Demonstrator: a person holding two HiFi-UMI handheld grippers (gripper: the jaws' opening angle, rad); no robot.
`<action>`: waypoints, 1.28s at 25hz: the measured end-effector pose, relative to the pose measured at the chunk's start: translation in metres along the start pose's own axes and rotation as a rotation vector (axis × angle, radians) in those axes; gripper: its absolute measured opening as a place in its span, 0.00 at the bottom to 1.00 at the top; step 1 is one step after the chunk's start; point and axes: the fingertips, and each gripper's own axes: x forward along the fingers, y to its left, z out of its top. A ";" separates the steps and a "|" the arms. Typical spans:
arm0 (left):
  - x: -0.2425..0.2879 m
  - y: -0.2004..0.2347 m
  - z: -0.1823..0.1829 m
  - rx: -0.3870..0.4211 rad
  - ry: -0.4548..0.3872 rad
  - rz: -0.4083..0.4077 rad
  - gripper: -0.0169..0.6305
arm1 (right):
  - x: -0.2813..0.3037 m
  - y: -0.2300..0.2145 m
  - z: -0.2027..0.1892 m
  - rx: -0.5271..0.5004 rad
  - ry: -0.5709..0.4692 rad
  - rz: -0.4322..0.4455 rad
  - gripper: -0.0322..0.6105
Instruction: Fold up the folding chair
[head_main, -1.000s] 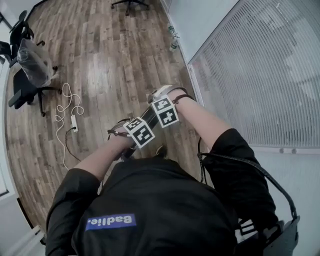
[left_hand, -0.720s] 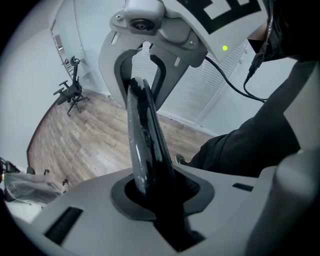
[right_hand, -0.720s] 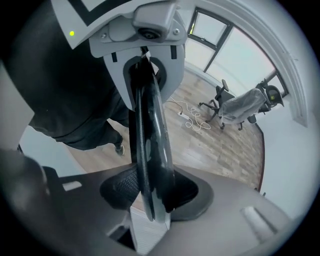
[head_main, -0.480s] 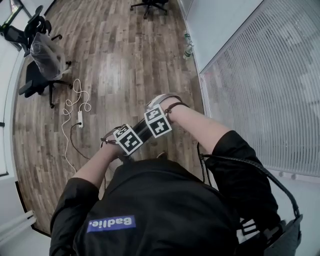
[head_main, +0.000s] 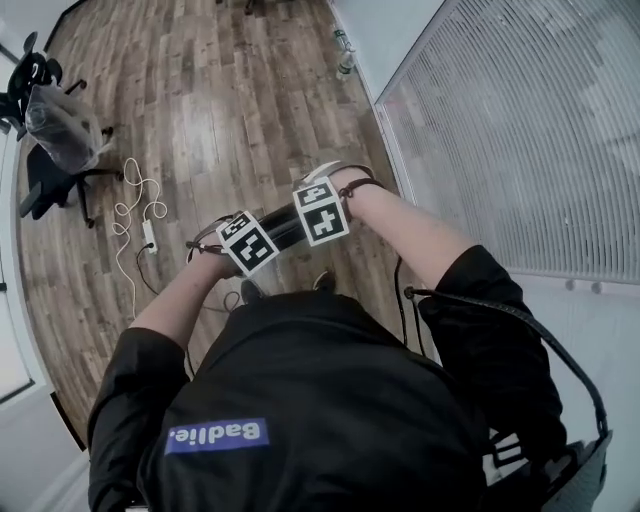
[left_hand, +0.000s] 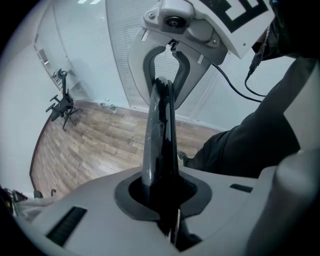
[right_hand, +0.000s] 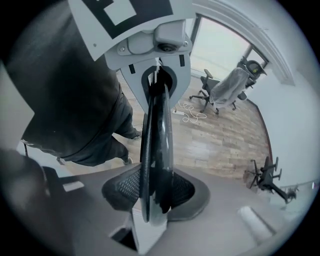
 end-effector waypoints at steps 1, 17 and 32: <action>0.001 0.000 0.006 0.039 0.003 -0.006 0.09 | -0.002 0.003 -0.006 0.038 0.001 -0.005 0.23; 0.038 -0.123 0.206 0.809 0.013 -0.189 0.09 | -0.061 0.168 -0.172 0.811 -0.002 -0.173 0.22; 0.072 -0.319 0.368 1.246 0.030 -0.350 0.09 | -0.108 0.370 -0.307 1.257 0.016 -0.233 0.22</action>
